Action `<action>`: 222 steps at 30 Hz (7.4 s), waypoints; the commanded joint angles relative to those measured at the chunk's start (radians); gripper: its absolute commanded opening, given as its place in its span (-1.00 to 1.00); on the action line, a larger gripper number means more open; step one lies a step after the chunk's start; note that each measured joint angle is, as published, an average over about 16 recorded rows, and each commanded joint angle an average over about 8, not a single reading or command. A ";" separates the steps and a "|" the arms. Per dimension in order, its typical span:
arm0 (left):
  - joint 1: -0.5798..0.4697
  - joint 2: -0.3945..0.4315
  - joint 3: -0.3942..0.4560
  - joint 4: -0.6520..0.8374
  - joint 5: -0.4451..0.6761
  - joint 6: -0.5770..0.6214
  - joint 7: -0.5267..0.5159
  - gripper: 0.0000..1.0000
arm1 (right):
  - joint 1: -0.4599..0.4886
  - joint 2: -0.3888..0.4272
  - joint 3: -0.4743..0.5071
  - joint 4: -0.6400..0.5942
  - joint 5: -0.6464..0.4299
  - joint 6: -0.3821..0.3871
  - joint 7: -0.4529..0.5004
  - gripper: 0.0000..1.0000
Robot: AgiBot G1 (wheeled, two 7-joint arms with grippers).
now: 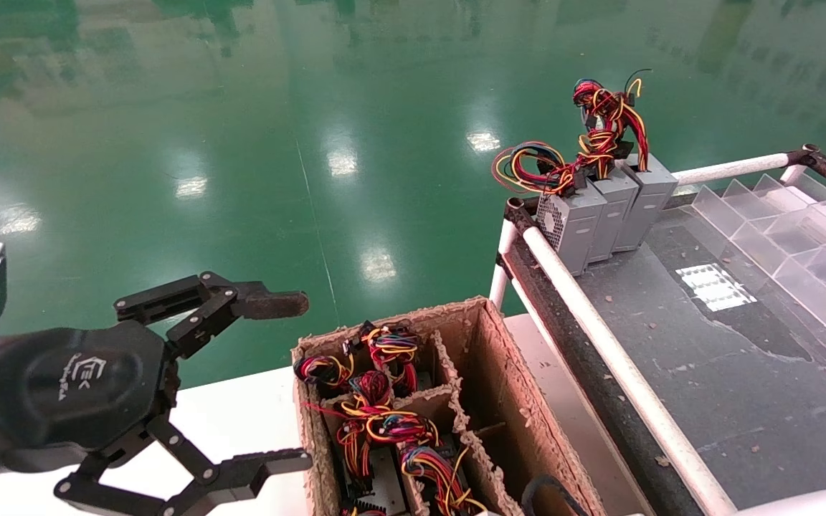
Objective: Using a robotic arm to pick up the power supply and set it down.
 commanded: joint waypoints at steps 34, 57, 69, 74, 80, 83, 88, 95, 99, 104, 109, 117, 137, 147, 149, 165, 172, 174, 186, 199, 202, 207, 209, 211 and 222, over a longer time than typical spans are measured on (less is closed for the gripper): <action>0.000 -0.001 0.002 0.000 -0.001 -0.001 0.001 1.00 | 0.016 0.215 0.238 -0.003 0.341 -0.022 -0.042 -1.00; -0.001 -0.001 0.003 0.000 -0.002 -0.001 0.001 1.00 | 0.115 0.350 0.431 -0.212 0.398 0.121 -0.201 -1.00; -0.001 -0.001 0.003 0.000 -0.002 -0.001 0.002 1.00 | 0.156 0.460 0.447 -0.439 0.323 0.095 -0.275 -1.00; -0.001 -0.001 0.003 0.000 -0.002 -0.001 0.002 1.00 | 0.146 0.476 0.443 -0.499 0.330 0.049 -0.273 -1.00; -0.001 -0.001 0.004 0.000 -0.002 -0.002 0.002 1.00 | 0.158 0.471 0.427 -0.530 0.317 0.011 -0.269 -1.00; -0.001 -0.001 0.004 0.000 -0.003 -0.002 0.002 1.00 | 0.173 0.459 0.415 -0.533 0.307 -0.006 -0.260 -1.00; -0.001 -0.002 0.004 0.000 -0.003 -0.002 0.002 1.00 | 0.201 0.426 0.394 -0.531 0.292 -0.030 -0.249 -1.00; -0.001 -0.002 0.004 0.000 -0.003 -0.002 0.002 1.00 | 0.230 0.373 0.366 -0.538 0.265 -0.037 -0.244 -1.00; -0.001 -0.002 0.004 0.000 -0.003 -0.002 0.002 1.00 | 0.253 0.344 0.350 -0.542 0.246 -0.034 -0.239 -1.00; -0.001 -0.002 0.005 0.000 -0.003 -0.002 0.002 1.00 | 0.286 0.299 0.330 -0.545 0.209 -0.004 -0.247 -1.00; -0.001 -0.002 0.005 0.000 -0.003 -0.002 0.002 1.00 | 0.327 0.242 0.308 -0.570 0.165 0.038 -0.263 -1.00; -0.001 -0.002 0.005 0.000 -0.003 -0.002 0.003 1.00 | 0.410 0.145 0.270 -0.645 0.088 0.098 -0.307 -1.00; -0.001 -0.002 0.006 0.000 -0.004 -0.003 0.003 1.00 | 0.612 -0.046 0.216 -0.934 -0.024 0.168 -0.486 -1.00; -0.001 -0.003 0.006 0.000 -0.004 -0.003 0.003 1.00 | 0.674 -0.085 0.203 -1.069 -0.042 0.123 -0.572 0.87; -0.001 -0.003 0.006 0.000 -0.004 -0.003 0.003 1.00 | 0.682 -0.087 0.203 -1.091 -0.042 0.118 -0.584 1.00; -0.002 -0.003 0.007 0.000 -0.005 -0.003 0.003 1.00 | 0.731 -0.088 0.199 -1.210 -0.050 0.092 -0.651 1.00; -0.002 -0.003 0.007 0.000 -0.005 -0.003 0.004 1.00 | 0.753 -0.071 0.246 -1.259 0.020 0.032 -0.606 1.00; -0.002 -0.003 0.007 0.000 -0.005 -0.003 0.004 1.00 | 0.754 -0.065 0.264 -1.268 0.047 0.013 -0.585 1.00; -0.002 -0.003 0.008 0.001 -0.005 -0.003 0.004 1.00 | 0.649 -0.013 0.292 -1.086 0.124 -0.027 -0.478 1.00; -0.002 -0.003 0.008 0.001 -0.006 -0.003 0.004 1.00 | 0.500 0.052 0.309 -0.817 0.195 -0.051 -0.356 1.00; -0.002 -0.003 0.008 0.001 -0.006 -0.003 0.005 1.00 | 0.465 0.067 0.312 -0.755 0.212 -0.057 -0.328 1.00; -0.002 -0.003 0.009 0.001 -0.006 -0.003 0.005 0.83 | 0.408 0.093 0.319 -0.652 0.239 -0.066 -0.281 1.00; -0.002 -0.003 0.009 0.001 -0.006 -0.003 0.005 0.83 | 0.385 0.103 0.321 -0.611 0.250 -0.070 -0.262 1.00; -0.002 -0.003 0.009 0.001 -0.006 -0.003 0.005 0.83 | 0.362 0.113 0.324 -0.569 0.261 -0.074 -0.243 1.00; -0.002 -0.004 0.009 0.001 -0.006 -0.004 0.005 1.00 | 0.235 0.168 0.337 -0.343 0.322 -0.094 -0.139 1.00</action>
